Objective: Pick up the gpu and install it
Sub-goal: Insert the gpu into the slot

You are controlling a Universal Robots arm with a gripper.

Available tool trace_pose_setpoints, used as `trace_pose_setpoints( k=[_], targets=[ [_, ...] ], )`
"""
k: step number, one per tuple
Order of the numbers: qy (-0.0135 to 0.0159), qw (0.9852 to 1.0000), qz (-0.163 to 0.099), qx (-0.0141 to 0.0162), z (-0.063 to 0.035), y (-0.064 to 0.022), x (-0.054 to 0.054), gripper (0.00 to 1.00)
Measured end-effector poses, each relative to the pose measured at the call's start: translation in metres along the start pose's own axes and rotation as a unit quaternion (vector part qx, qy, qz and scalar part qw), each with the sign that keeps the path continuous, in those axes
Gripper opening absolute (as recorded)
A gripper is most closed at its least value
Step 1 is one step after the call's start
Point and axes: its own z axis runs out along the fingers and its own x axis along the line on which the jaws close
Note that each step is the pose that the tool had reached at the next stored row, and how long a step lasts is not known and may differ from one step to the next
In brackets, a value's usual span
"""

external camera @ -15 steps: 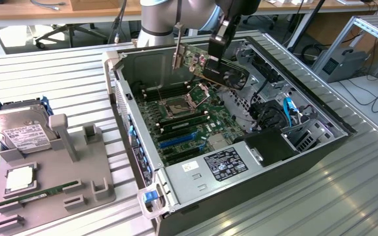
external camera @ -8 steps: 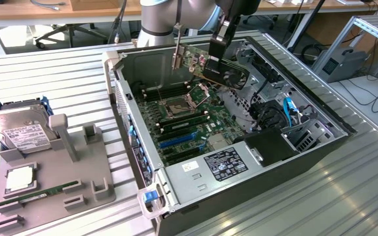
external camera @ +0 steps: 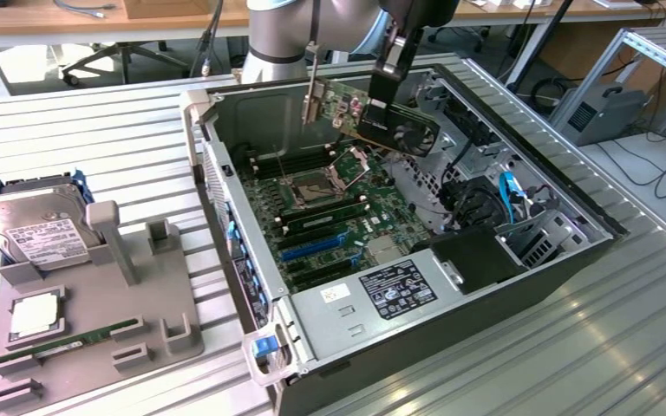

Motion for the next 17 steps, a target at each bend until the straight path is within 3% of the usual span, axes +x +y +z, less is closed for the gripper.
trace_pose_setpoints(
  k=[17],
  targets=[
    [0.0011, 0.9996, -0.028, -0.0006, 0.0000, 0.0000, 0.0000, 0.27]
  ],
)
